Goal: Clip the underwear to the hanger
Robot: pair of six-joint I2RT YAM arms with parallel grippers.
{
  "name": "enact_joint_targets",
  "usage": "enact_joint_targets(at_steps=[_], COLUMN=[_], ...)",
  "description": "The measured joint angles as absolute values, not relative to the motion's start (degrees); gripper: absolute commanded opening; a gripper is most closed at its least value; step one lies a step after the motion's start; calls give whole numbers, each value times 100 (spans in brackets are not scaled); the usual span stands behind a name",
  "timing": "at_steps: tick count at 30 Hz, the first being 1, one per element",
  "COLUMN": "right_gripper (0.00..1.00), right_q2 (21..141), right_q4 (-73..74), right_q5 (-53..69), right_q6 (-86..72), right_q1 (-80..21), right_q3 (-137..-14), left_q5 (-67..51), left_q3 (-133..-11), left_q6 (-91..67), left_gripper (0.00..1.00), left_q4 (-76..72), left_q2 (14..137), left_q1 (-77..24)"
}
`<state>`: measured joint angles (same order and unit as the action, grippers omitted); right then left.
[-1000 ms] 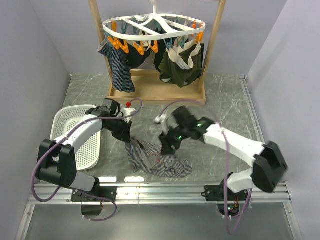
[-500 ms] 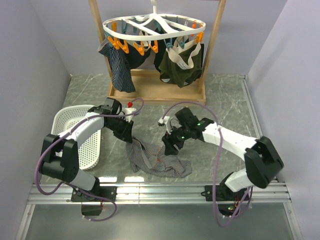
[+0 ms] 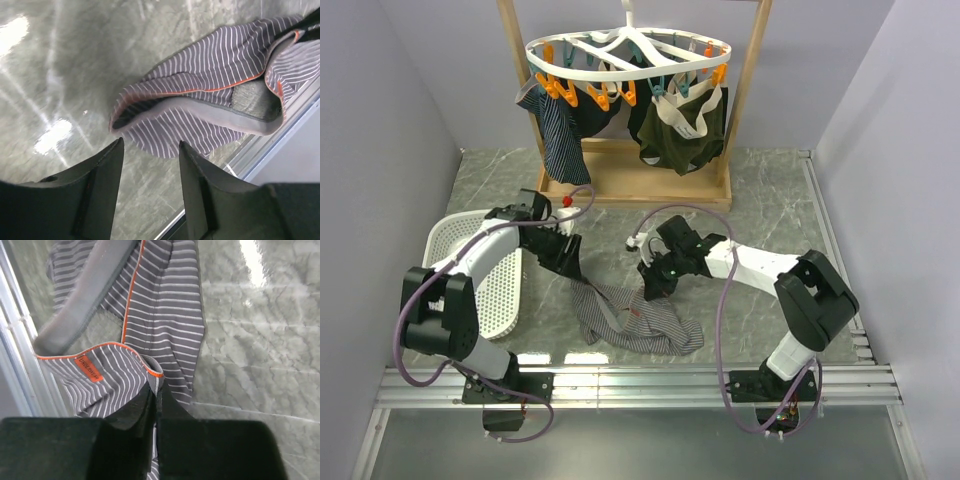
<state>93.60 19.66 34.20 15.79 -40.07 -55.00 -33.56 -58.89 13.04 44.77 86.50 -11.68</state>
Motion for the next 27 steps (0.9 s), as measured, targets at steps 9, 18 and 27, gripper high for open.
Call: enact_joint_targets(at_steps=[9, 18, 27], right_gripper=[0, 0, 0], right_q2=[8243, 8036, 8473], right_q4=[2112, 2235, 2305], right_q5=[3452, 3465, 3789], right_q6=[1367, 1100, 764], right_q1=[-3920, -3782, -3033], right_q3=[-5310, -5293, -5293], left_q5=[-3511, -3894, -4215], left_q3=[-5881, -5507, -5280], left_q6=[1219, 1861, 4615], left_gripper=[53, 49, 47], left_q4=[4486, 4244, 4335], left_q2=[7959, 7741, 7730], left_q1=[-827, -1090, -1546])
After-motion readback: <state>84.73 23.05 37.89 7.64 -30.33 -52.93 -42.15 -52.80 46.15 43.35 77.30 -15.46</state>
